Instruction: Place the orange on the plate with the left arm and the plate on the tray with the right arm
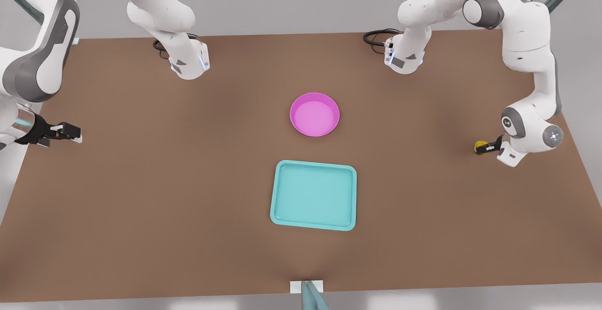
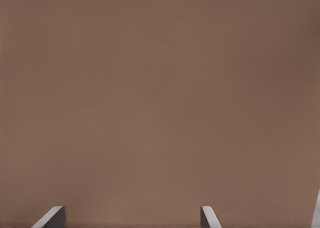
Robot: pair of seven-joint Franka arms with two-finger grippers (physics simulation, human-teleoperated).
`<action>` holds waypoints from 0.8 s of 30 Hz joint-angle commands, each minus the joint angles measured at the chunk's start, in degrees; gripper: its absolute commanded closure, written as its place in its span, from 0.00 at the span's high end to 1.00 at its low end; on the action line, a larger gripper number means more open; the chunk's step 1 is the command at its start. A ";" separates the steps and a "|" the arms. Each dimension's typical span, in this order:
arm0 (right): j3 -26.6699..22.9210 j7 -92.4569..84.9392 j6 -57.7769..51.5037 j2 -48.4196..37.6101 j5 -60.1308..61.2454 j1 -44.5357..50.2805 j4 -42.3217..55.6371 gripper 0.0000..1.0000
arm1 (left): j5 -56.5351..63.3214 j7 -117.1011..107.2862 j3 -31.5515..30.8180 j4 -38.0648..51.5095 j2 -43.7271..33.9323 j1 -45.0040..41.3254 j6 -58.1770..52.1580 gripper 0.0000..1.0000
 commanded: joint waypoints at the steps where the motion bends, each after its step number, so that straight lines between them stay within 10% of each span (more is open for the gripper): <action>1: -0.01 -2.72 0.15 -0.06 0.05 -0.07 0.03 1.00 | 0.08 16.01 0.05 -0.48 -0.17 -0.01 7.14 1.00; 24: -0.01 -2.81 0.15 0.46 0.05 0.19 0.03 1.00 | -2.73 15.40 0.14 -1.18 3.79 0.08 2.75 1.00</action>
